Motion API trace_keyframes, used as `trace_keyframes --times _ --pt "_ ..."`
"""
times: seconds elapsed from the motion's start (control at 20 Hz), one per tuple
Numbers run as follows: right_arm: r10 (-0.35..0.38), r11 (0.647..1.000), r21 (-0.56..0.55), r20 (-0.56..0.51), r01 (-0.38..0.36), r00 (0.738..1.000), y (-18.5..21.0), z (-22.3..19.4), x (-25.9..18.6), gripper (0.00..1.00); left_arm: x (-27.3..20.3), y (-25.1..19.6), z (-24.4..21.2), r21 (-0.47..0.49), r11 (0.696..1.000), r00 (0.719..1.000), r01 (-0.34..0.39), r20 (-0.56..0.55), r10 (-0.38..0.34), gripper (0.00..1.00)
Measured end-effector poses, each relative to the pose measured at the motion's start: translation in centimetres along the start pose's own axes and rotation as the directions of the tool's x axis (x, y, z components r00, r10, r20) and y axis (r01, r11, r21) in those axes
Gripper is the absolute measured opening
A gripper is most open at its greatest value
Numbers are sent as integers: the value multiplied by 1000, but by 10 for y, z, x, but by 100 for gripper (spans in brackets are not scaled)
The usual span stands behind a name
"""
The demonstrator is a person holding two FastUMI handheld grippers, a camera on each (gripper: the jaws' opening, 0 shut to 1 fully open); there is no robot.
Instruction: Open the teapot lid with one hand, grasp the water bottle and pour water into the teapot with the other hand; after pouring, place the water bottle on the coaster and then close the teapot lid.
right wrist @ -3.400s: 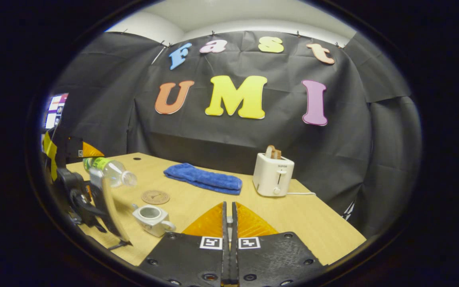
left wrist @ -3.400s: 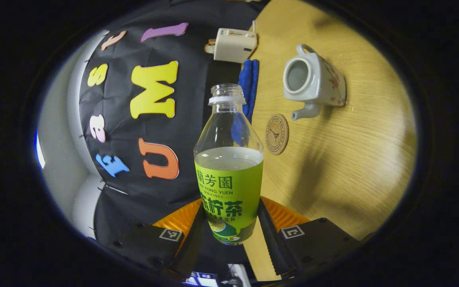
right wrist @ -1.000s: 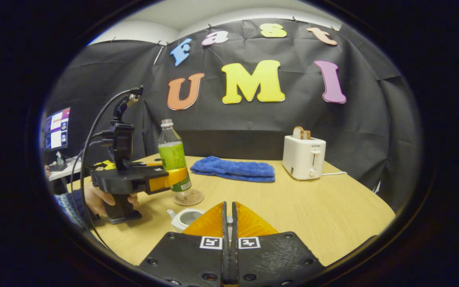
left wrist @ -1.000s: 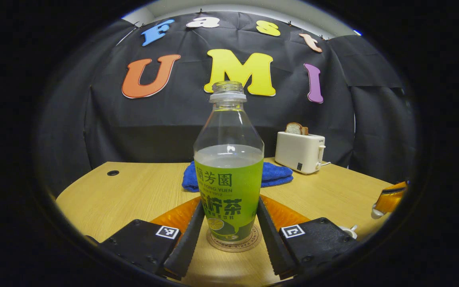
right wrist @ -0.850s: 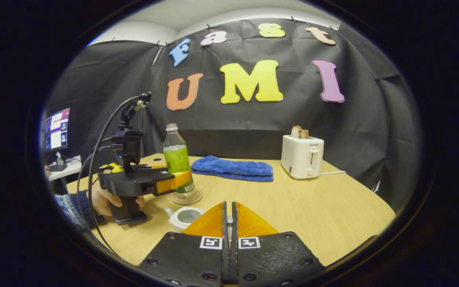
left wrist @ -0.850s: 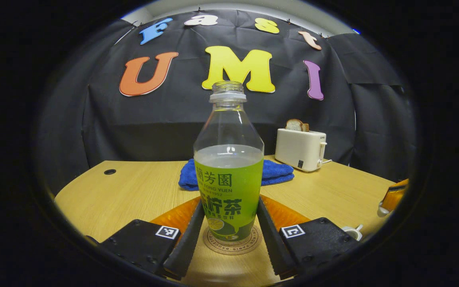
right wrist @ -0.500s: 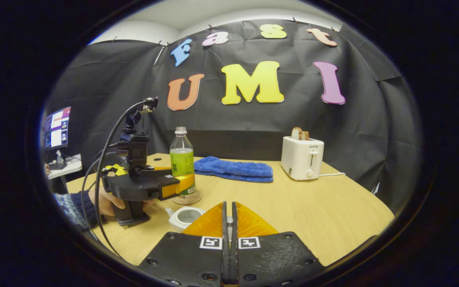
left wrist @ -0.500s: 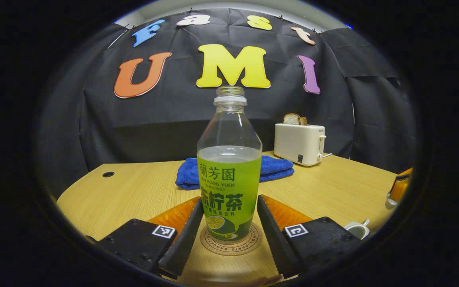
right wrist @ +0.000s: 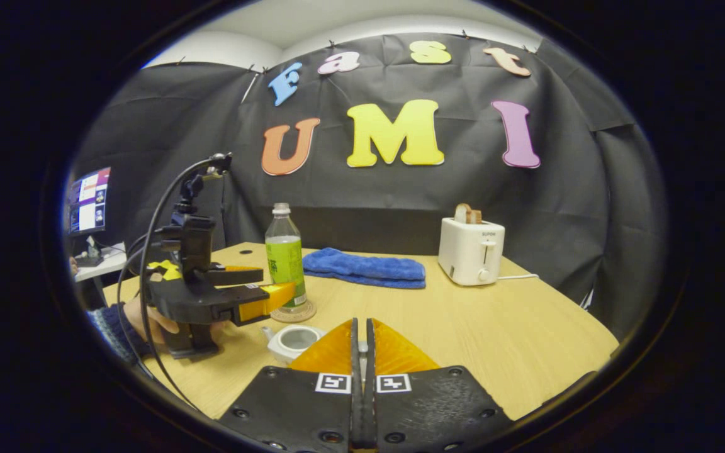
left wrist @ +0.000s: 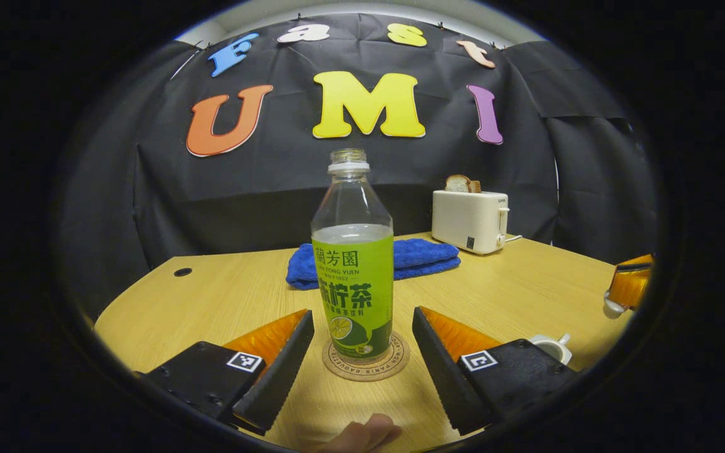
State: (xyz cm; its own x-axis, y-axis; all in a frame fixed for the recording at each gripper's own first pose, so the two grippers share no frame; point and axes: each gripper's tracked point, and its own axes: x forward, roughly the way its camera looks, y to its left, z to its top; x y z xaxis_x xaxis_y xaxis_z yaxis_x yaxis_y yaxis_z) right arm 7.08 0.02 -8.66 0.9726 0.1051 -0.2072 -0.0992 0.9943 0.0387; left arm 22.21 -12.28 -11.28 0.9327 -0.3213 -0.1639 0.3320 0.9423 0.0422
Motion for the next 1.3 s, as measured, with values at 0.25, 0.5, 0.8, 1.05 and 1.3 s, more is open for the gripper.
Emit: trace_keyframes --times 0.25,0.5,0.8,1.05,1.3 --pt "-14 999 -33 23 15 1000 6 9 -10 0 -51 20 6 -5 995 994 -104 31 104 98" --pt "-17 999 -40 43 19 999 18 20 -11 0 -126 49 -4 -44 967 968 -250 22 252 98" --pt "104 993 39 69 -107 992 47 31 0 0 -181 69 5 -66 930 930 -362 38 365 98" --pt "108 990 86 43 -112 993 51 27 24 0 -211 57 29 -81 942 939 -325 90 331 98" --pt "107 986 123 24 -109 994 66 17 38 0 -223 60 37 -91 952 952 -291 69 298 98"
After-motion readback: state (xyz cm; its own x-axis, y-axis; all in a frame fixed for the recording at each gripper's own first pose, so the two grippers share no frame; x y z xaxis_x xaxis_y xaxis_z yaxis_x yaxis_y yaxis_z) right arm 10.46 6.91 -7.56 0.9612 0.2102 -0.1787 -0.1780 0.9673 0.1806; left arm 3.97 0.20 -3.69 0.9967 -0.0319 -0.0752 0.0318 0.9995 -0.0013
